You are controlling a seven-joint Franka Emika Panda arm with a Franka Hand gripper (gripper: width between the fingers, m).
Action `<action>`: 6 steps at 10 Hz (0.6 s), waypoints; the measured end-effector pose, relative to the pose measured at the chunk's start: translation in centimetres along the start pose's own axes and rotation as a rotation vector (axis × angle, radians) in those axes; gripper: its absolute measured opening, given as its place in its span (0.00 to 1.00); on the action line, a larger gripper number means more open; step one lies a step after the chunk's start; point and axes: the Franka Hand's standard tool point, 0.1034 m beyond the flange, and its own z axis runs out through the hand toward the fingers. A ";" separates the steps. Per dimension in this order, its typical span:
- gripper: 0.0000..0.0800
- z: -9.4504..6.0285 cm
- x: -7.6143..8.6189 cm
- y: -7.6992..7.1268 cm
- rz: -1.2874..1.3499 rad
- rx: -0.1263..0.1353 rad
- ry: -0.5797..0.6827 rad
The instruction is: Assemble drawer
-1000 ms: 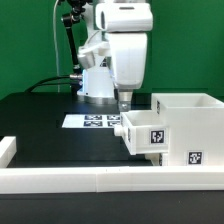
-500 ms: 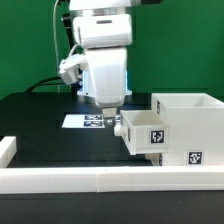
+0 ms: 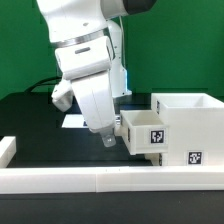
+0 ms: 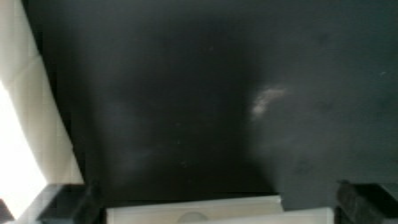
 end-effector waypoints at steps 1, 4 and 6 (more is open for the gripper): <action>0.81 0.0 0.7 0.2 0.016 -0.003 -0.001; 0.81 0.6 2.8 0.5 0.043 -0.011 0.001; 0.81 0.7 3.1 0.5 0.064 -0.011 -0.013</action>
Offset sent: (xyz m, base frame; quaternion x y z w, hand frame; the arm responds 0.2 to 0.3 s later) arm 0.0003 0.0271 -0.0012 -0.0085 -0.0047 0.0348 0.9993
